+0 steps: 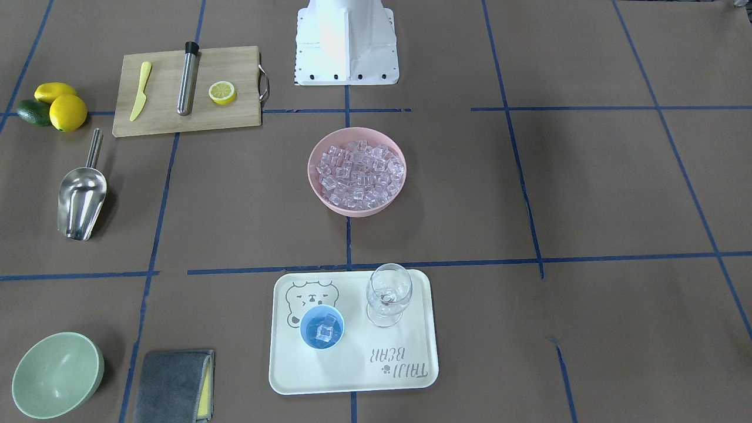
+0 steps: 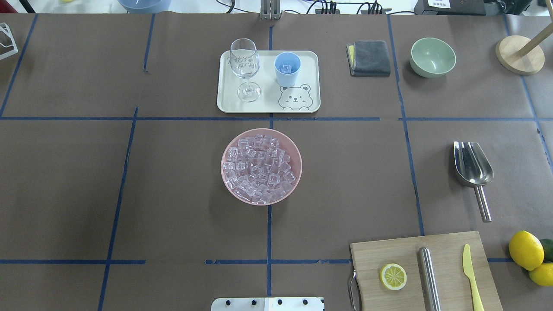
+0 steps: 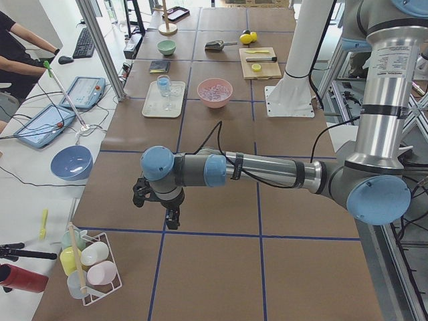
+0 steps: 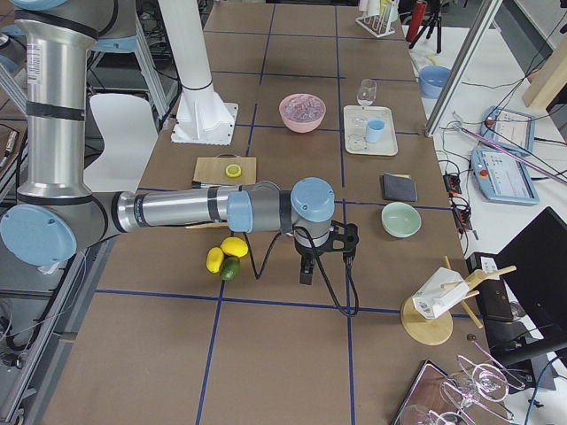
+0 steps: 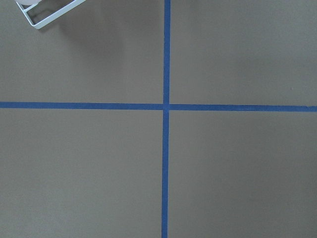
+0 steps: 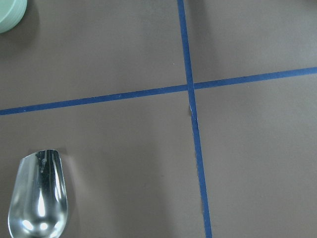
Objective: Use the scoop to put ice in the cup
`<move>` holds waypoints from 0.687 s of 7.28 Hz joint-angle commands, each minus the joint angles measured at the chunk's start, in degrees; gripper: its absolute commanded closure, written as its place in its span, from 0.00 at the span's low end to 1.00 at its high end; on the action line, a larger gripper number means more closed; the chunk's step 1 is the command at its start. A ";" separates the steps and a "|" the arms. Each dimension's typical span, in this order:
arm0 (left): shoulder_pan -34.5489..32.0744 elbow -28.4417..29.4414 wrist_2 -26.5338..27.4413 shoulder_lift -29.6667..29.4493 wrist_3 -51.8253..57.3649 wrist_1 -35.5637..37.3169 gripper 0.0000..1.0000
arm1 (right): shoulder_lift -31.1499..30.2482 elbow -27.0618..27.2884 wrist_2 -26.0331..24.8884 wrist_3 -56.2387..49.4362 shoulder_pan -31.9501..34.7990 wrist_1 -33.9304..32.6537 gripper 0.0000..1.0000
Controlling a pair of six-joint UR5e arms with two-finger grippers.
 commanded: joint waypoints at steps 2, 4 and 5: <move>0.00 -0.08 0.00 -0.05 0.10 0.00 0.00 | 0.00 0.07 -0.05 0.09 0.00 0.10 0.00; 0.00 0.27 0.00 0.21 0.18 -1.48 0.00 | 0.00 0.07 -0.13 0.18 0.00 0.10 0.00; 0.00 0.19 0.00 0.47 0.18 -1.49 0.00 | 0.00 0.07 -0.13 0.18 0.00 0.10 0.00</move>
